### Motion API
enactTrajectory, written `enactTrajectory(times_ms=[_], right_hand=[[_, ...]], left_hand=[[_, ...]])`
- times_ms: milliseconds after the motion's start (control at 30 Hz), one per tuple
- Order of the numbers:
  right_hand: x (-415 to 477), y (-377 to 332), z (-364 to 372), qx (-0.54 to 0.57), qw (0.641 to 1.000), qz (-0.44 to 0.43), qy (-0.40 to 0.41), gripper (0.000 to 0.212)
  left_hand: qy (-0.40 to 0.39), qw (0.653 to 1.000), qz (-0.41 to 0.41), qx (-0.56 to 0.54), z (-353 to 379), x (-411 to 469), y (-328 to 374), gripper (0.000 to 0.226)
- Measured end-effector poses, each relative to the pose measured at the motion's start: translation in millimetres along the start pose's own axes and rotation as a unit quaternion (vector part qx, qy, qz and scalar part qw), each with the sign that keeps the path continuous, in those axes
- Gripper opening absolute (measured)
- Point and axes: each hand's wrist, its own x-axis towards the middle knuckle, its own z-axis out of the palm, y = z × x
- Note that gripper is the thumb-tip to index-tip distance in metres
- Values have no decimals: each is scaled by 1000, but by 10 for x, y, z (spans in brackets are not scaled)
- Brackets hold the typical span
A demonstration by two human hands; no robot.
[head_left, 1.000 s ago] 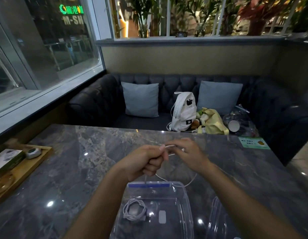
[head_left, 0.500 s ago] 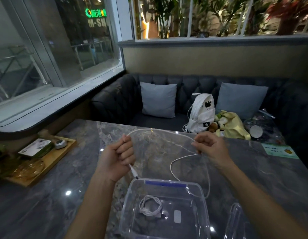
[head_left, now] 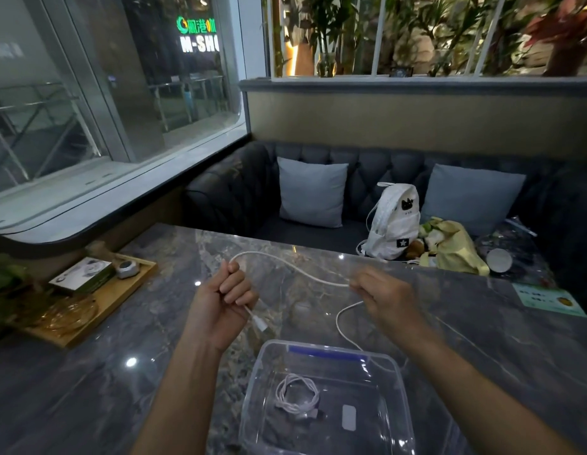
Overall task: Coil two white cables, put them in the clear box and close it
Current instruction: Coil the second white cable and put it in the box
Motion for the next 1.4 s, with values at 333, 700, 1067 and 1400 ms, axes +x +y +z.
enactTrajectory(times_ms=[333,700,1067,1400], right_hand=[[104,-160,-35,-164,958,-140,-192,24],[295,-723,-183,-23,946,-201,-253,21],[353,-534,-272,247,942,28,-224,24],[318,-445,-210,359,897,103,-235,13]], left_hand=[[40,993,3,109,-42,2,-41,29],[-29,931,-86,355,160,-41,-373,42],[-115,917,-151,350,207,-116,-408,27],[-110,902,-255,331,299,-31,-402,37]])
